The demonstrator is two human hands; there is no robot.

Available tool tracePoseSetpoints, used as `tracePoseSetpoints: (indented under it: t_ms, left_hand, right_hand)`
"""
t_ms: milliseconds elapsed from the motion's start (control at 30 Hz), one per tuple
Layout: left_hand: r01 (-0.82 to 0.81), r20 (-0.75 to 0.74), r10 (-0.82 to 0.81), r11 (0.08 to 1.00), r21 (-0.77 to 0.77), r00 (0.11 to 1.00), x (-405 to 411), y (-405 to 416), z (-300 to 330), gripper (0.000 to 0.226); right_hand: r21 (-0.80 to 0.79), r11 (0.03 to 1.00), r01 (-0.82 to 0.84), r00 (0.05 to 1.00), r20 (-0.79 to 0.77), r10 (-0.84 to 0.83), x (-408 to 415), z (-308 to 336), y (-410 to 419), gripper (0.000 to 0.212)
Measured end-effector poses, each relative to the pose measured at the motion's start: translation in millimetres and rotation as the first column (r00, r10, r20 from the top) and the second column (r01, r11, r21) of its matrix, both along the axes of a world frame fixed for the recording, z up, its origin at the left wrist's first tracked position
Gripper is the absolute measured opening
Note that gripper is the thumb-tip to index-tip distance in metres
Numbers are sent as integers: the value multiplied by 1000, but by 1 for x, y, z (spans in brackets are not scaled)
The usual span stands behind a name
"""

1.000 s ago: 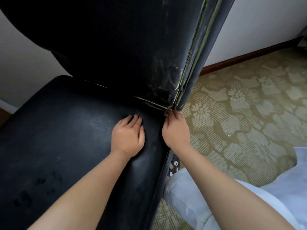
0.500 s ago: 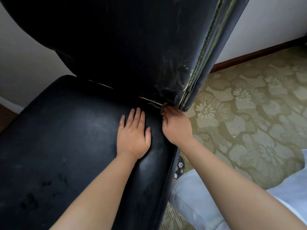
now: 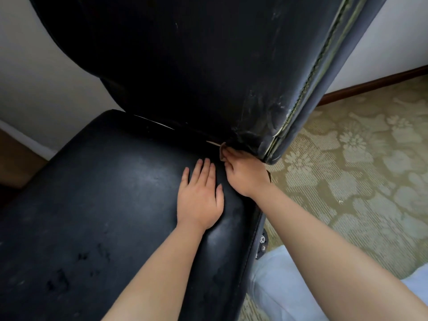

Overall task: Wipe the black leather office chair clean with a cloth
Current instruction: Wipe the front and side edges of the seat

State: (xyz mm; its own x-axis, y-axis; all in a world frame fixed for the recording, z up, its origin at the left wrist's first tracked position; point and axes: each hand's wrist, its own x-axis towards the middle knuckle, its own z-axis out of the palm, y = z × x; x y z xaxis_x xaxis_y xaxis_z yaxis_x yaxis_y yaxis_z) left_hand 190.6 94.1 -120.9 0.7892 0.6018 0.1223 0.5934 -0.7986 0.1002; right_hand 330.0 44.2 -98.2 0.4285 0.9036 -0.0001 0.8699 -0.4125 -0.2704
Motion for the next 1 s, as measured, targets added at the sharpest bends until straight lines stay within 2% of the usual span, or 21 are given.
tracePoseSetpoints:
  t_ms: [100,200,267,467,533,633,733,800,867,1000]
  left_hand:
    - [-74,7,74,997,-15,997,0,0,1,58]
    - [-99,11,100,995,-13,995,-1,-1,0,58]
    - [-83,30,84,996,-12,996,-1,-2,-1,58]
    - [-85,87,85,996,-4,993,-1,2,-4,55]
    - [-77,86,76,997,-1,993,-1,2,-4,55]
    - [-68,81,67,998,6,994,-1,1,-4,55]
    - [-68,79,67,998,13,995,-1,1,-5,55]
    - [-72,87,71,997,10,994,0,2,-6,55]
    - [-81,92,80,997,4,993,1,2,-6,55]
    - [-80,77,79,997,2,994,0,2,-5,56]
  right_hand:
    - [-8,1000,-5,999,-44,5,4,-4,-14,46]
    - [119,992,45,999,23,-48,-6,-10,-33,48]
    - [84,994,64,997,30,-67,-7,-8,-26,46]
    - [-22,998,-64,998,11,64,-8,0,14,50]
    - [37,999,-34,999,1,34,-8,-5,0,47]
    - [184,982,33,996,70,-47,-14,-12,-27,47]
    - [175,984,43,995,83,-58,-15,-14,-18,49]
    - [85,995,46,997,50,-50,-11,-11,0,46]
    - [59,995,80,995,48,-83,-7,-16,11,45]
    - [189,955,229,971,28,-239,-21,-19,-14,50]
